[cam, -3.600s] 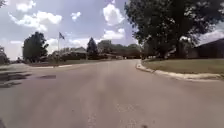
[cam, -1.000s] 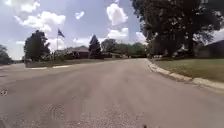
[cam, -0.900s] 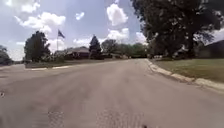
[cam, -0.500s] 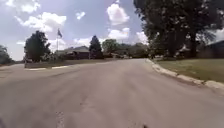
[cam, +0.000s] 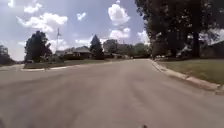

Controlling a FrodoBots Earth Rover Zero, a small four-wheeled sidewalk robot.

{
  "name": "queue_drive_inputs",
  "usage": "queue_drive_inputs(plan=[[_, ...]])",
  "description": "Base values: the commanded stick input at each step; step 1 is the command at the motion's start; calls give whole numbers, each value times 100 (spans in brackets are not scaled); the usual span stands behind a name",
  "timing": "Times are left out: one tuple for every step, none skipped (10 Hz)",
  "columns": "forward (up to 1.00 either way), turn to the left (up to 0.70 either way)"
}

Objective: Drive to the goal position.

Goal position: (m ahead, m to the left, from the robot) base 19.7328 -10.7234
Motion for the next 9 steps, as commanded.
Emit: queue_drive_inputs(plan=[[85,0],[85,0],[85,0],[85,0],[85,0],[85,0],[85,0],[85,0],[85,0]])
